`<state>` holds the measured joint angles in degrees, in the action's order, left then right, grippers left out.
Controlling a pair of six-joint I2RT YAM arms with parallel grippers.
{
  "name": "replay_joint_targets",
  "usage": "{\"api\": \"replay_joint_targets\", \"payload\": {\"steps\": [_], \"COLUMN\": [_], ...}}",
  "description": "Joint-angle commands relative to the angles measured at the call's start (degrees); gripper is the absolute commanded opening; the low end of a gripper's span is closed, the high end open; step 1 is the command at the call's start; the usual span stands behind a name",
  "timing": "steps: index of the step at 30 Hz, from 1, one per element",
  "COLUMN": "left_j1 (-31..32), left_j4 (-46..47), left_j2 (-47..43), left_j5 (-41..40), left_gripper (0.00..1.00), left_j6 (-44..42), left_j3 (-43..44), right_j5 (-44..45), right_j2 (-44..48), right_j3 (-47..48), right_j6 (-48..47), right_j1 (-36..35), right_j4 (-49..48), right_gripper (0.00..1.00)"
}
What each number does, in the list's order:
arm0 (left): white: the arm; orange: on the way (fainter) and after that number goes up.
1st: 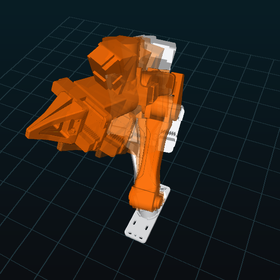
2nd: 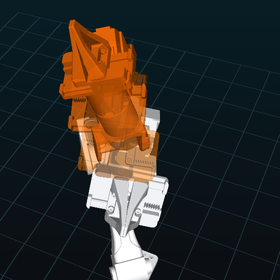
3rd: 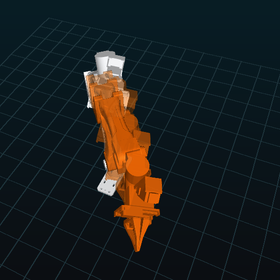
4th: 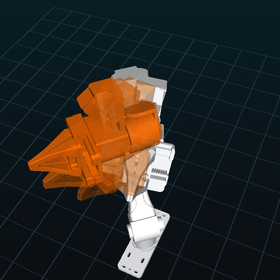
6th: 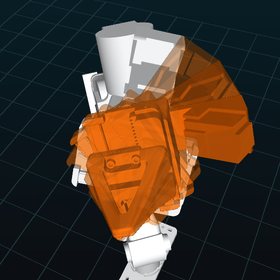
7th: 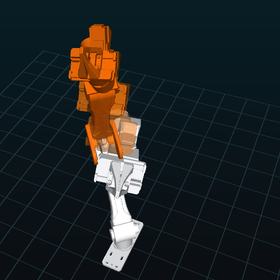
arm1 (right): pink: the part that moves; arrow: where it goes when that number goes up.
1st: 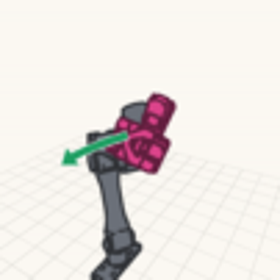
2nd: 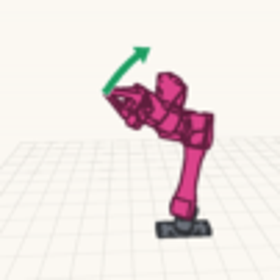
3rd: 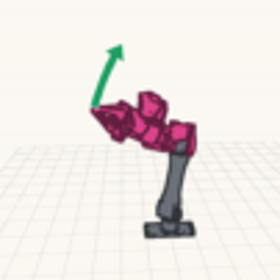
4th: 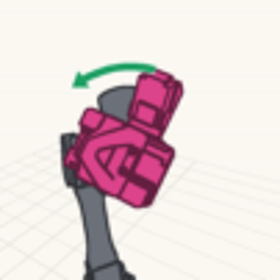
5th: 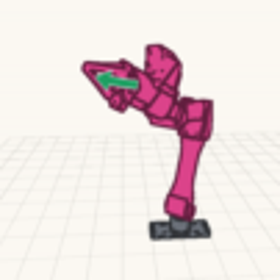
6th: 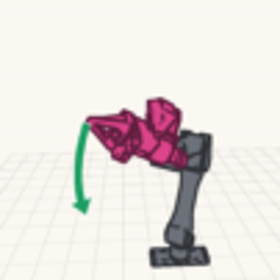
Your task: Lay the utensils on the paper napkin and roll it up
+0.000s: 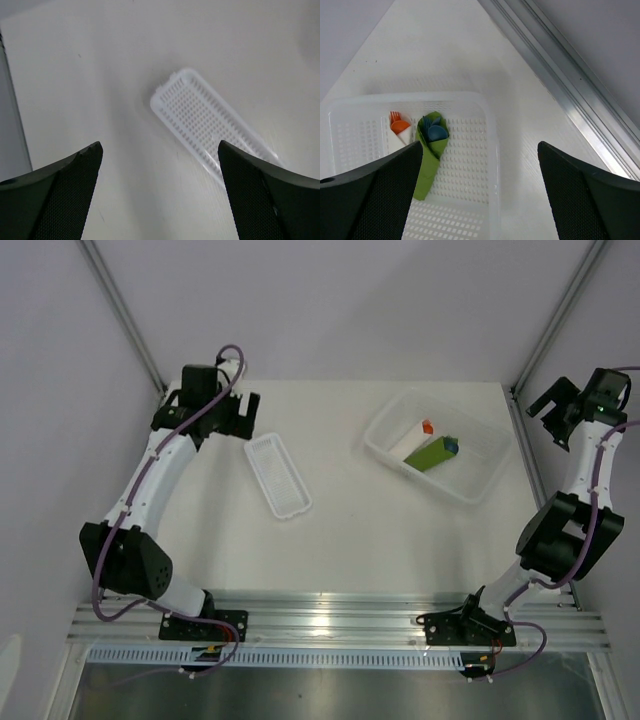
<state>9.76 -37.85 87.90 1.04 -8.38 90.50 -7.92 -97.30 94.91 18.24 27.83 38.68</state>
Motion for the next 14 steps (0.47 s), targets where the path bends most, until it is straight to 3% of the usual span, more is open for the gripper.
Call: {"api": "replay_joint_targets", "payload": {"steps": [1,14], "left_j1": [-0.88,-1.23], "left_j4": [0.48,-2.06], "left_j2": [-4.39,-3.0], "left_j5": [0.1,2.83], "left_gripper": [1.0,0.99], "left_j6": [-2.16,-1.11], "left_j3": [-8.92,-8.23], "right_j5": [2.28,7.92], "right_j2": [0.35,7.2], "right_j3": [2.99,-2.88], "right_j6": [0.04,-3.21], "right_j1": [-0.94,-1.64], "right_j4": [0.53,-2.81], "right_gripper": [0.99,0.99]}}
